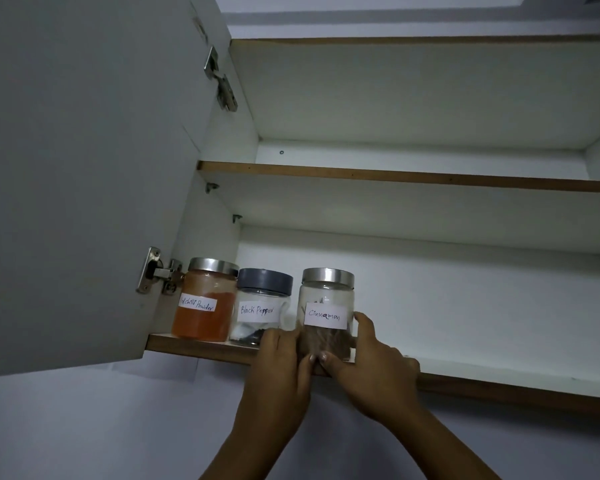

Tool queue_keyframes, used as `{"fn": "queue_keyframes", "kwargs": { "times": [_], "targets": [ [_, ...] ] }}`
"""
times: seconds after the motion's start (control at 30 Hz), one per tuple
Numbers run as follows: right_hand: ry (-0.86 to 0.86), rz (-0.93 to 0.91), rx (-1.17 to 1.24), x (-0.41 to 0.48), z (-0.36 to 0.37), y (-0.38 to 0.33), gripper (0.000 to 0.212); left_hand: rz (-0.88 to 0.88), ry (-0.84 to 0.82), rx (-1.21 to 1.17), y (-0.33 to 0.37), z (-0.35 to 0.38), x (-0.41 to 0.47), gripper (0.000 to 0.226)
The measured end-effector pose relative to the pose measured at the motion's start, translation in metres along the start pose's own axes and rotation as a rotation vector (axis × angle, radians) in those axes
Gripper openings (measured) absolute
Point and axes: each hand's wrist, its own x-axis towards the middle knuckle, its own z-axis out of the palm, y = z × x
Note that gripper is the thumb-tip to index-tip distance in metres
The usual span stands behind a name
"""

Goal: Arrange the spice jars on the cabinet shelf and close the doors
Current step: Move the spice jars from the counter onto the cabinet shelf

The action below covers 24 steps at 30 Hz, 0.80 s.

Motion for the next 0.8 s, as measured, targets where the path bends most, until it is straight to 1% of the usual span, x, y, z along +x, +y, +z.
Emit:
{"fn": "queue_keyframes", "kwargs": {
  "times": [0.07,0.13,0.23,0.37,0.47,0.53,0.6,0.7,0.77,0.8],
  "targets": [
    [0.029,0.021,-0.081,-0.001,0.004,-0.003,0.066,0.022,0.015,0.029,-0.003,0.003,0.000,0.015],
    [0.045,0.038,-0.154,-0.002,0.007,-0.005,0.060,0.017,0.024,0.041,-0.004,0.006,0.000,0.012],
    [0.022,0.088,-0.144,0.001,0.006,-0.009,0.054,-0.003,0.023,0.016,-0.006,0.006,0.002,0.015],
    [-0.063,0.153,-0.093,0.008,0.002,-0.008,0.057,-0.065,0.009,-0.034,-0.006,0.003,0.007,0.024],
    [-0.087,0.124,-0.145,0.007,0.004,-0.006,0.056,-0.103,-0.021,-0.030,-0.002,0.001,0.007,0.028],
    [-0.103,0.112,-0.154,0.004,0.005,-0.005,0.059,-0.111,-0.064,-0.010,0.000,-0.001,0.006,0.028],
    [-0.112,0.076,-0.155,-0.001,0.003,-0.003,0.066,-0.097,-0.116,0.018,0.004,-0.005,0.002,0.032],
    [-0.107,-0.034,-0.237,-0.019,0.000,0.006,0.080,-0.038,-0.169,0.052,0.014,-0.010,-0.010,0.042],
    [-0.094,-0.101,-0.197,-0.038,-0.002,0.013,0.081,-0.002,-0.195,0.088,0.024,-0.013,-0.023,0.044],
    [-0.086,-0.112,-0.111,-0.052,-0.004,0.018,0.077,0.005,-0.207,0.075,0.031,-0.012,-0.032,0.041]
  ]
}}
